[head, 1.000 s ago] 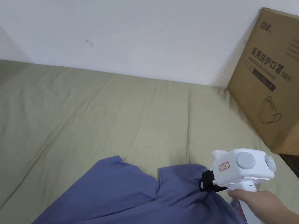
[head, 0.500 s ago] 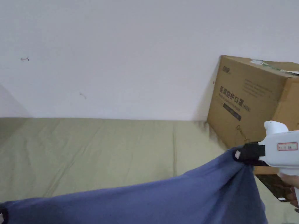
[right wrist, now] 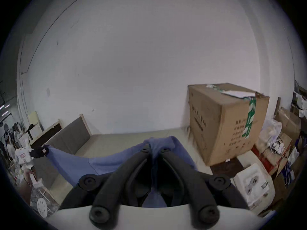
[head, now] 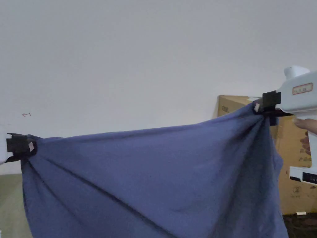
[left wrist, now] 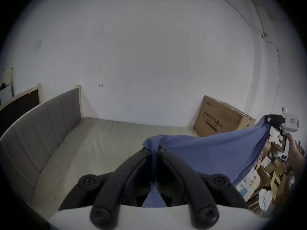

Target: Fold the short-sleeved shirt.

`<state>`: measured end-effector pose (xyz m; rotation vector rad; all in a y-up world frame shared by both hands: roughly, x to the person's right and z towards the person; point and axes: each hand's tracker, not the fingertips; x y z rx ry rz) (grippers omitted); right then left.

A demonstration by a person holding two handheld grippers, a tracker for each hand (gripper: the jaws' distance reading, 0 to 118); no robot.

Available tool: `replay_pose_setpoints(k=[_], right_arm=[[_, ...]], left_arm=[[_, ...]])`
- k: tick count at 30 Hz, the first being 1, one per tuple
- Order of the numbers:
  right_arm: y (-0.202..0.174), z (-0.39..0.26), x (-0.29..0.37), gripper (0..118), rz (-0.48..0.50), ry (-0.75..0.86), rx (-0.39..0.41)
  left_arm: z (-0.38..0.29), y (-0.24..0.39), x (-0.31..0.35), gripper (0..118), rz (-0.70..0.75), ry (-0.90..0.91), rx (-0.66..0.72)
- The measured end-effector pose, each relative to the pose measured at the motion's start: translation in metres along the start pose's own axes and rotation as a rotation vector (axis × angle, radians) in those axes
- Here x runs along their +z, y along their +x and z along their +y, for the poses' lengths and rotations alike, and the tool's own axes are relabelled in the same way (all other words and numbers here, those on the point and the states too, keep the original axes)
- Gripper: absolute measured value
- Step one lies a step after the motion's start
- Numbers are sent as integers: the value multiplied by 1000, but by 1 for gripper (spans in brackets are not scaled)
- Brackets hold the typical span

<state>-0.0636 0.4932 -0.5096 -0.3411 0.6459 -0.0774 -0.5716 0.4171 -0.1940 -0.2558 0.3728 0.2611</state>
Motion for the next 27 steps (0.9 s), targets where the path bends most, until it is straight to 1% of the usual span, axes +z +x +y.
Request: replay_pose_setpoints(k=[2,4,5,7,9,10,14,15,17,19,22,25,27], right_arm=[[-7,19,-14,3,-2,14,-8],[-14,34,-32,3,-12,33,4],[-19,43,-42,3,-18,41,21],[-28,57,-62,3,-52,59,85],[-33,69,-83,3,-50,76,99],[-35,76,-95,3,-58,87,101],[-40,96,-141,3,-85,118,64],[-42,99,-150,3,-87,127,66],[-48,102,-169,3,-106,147,97],[-52,100,-185,3,-123,159,115],[-53,85,-210,3,-134,159,112],[-44,50,-234,3,-131,144,61],[-35,17,-252,3,-124,79,23]], left_arm=[[13,-2,-15,5,20,1,13],[24,-1,-29,5,54,3,-12],[30,-1,-36,5,64,4,-24],[40,-3,-49,5,78,15,-45],[50,-5,-62,5,95,34,-58],[56,-7,-70,5,104,45,-57],[79,-16,-102,5,125,69,-22],[85,-16,-109,5,131,74,-27],[96,-18,-125,5,154,83,-52],[105,-19,-140,5,179,90,-81],[109,-24,-162,5,199,96,-109],[99,-32,-181,5,212,97,-101],[81,-40,-191,5,208,89,-61]])
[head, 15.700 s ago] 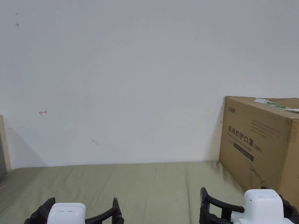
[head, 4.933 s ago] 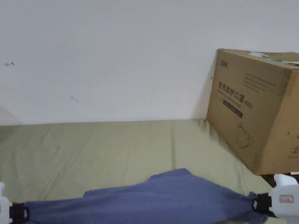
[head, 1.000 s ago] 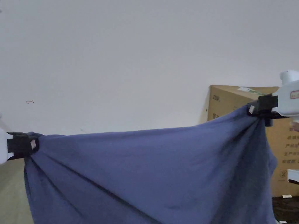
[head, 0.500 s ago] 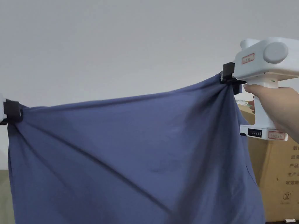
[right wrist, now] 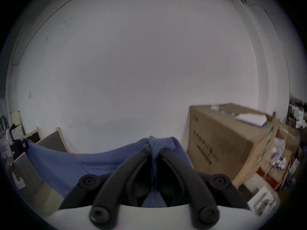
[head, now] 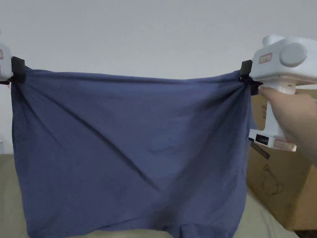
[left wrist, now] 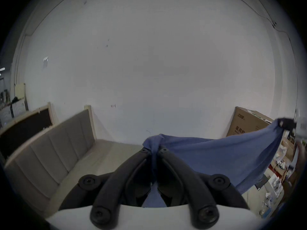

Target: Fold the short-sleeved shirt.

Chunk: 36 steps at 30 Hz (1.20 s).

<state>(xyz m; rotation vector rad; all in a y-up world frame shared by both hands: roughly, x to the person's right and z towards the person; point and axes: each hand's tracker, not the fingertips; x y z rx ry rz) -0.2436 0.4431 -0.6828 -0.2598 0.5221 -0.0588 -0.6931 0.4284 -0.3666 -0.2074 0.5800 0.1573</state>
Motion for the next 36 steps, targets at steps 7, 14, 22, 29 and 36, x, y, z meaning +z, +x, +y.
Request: replay_pose_setpoints(k=[7,14,22,29,36], right_arm=[[33,-203,-19,3,29,-356,-46],[88,-408,60,3,47,-807,-12],[113,-455,214,3,131,-895,-29],[131,-471,275,3,161,-976,-48],[127,-477,296,103,123,-962,-74]], left_arm=[[-171,-21,-28,4,-27,-331,25],[-367,-60,41,4,-45,-731,148],[-425,-71,173,4,-103,-828,112],[-440,-83,248,5,-125,-872,68],[-444,-89,276,65,-149,-872,104]])
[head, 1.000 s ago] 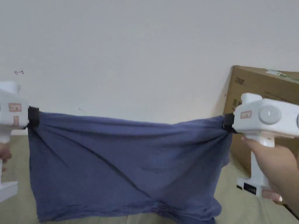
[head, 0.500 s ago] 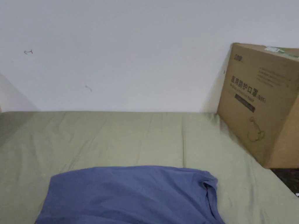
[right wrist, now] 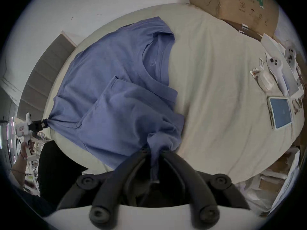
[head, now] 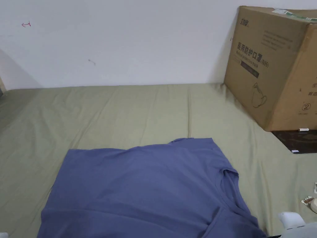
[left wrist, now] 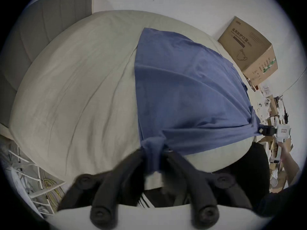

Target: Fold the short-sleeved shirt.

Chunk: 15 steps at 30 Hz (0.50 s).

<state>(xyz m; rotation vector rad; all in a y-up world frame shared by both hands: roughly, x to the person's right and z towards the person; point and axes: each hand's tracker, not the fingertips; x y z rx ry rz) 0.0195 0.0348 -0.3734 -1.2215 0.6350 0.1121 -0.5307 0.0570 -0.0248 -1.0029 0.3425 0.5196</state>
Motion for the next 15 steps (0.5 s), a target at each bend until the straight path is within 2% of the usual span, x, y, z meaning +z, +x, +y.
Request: replay_pose_setpoints(k=[1,2,4,6,8,10,11,12,14,15], right_arm=[[-1,-1,0,112,-51,-6,-8],[-2,-3,-2,112,-81,-35,-10],[-2,-6,4,112,-64,-18,-18],[-5,-5,15,112,-66,-1,-68],[-11,-4,35,112,-63,69,-107],[-24,-3,57,110,-49,152,-104],[-32,-2,68,104,-41,195,-94],[-41,-1,79,90,-27,232,-80],[-55,-4,95,5,25,301,-29],[-63,-6,103,0,42,351,5]], left_arm=[[0,1,3,95,3,1,1],[0,1,5,102,0,8,14],[-2,-1,10,101,-31,18,61],[1,3,20,100,-63,42,81],[2,15,33,100,-55,76,45],[4,30,51,99,-28,140,4],[3,37,60,93,-6,175,-15],[3,46,69,79,34,220,-38],[2,61,86,5,79,293,-71],[1,63,95,0,53,317,-73]])
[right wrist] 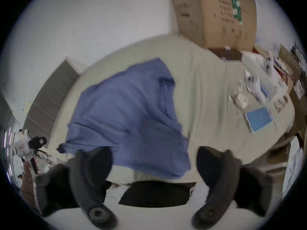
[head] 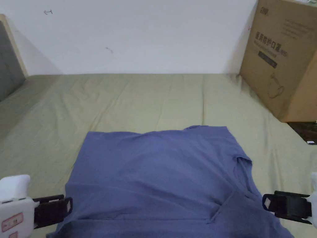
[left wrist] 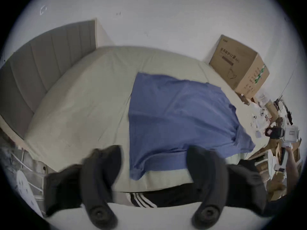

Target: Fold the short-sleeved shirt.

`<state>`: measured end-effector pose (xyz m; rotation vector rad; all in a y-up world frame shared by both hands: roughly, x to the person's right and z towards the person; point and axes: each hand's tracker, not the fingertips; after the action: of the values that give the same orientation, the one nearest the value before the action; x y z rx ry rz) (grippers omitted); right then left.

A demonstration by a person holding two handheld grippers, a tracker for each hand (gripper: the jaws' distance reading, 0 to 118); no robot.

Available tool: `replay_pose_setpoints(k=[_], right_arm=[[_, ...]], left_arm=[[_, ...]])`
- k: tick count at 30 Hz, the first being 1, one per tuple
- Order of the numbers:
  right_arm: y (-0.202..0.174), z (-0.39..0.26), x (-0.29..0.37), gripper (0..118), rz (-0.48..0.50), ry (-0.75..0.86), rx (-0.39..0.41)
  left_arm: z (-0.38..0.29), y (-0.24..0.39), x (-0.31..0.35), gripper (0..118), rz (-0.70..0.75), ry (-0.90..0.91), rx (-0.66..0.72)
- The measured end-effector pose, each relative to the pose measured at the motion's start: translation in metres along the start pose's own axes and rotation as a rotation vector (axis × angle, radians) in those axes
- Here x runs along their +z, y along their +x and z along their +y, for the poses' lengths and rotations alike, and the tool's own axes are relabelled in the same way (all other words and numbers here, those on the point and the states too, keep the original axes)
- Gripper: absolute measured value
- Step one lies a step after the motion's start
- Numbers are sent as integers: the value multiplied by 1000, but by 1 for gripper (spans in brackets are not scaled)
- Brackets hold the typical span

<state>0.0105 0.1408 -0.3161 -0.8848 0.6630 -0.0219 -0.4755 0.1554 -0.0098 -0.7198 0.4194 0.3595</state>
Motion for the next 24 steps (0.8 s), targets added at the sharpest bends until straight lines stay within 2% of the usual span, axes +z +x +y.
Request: replay_pose_setpoints(k=[3,4,5,6,7,9,10,13,16,17,18,19,20,24], right_arm=[[-20,-3,10,0,-32,107,29],[-21,-4,11,0,12,134,-12],[-20,-5,10,0,103,113,-37],[-20,-5,9,0,151,115,-52],[-22,-7,9,0,159,125,-52],[-22,-10,8,0,134,138,-46],[-20,-11,5,0,155,131,-60],[-17,-16,-2,0,210,94,-141],[-13,-21,-7,0,182,60,-137],[-13,-22,-7,0,167,49,-126],[-12,-23,-7,0,157,40,-115],[-12,-24,-7,0,149,32,-106],[-11,-26,-7,0,139,27,-99],[-1,-30,-3,0,116,19,-100]], left_arm=[[2,7,16,0,6,28,54],[2,7,20,0,29,59,67],[3,5,22,0,11,40,53],[4,5,23,0,-12,27,41],[5,5,21,17,-10,16,32],[0,1,10,95,25,-38,25],[-1,-4,-1,105,25,-108,44],[-13,-30,-49,101,1,-280,85],[-27,-40,-77,102,52,-319,47],[-30,-42,-86,96,62,-331,45],[-33,-46,-93,75,60,-333,53],[-35,-50,-99,16,56,-339,65],[-37,-50,-103,3,56,-357,89],[-35,-40,-93,3,46,-303,34]])
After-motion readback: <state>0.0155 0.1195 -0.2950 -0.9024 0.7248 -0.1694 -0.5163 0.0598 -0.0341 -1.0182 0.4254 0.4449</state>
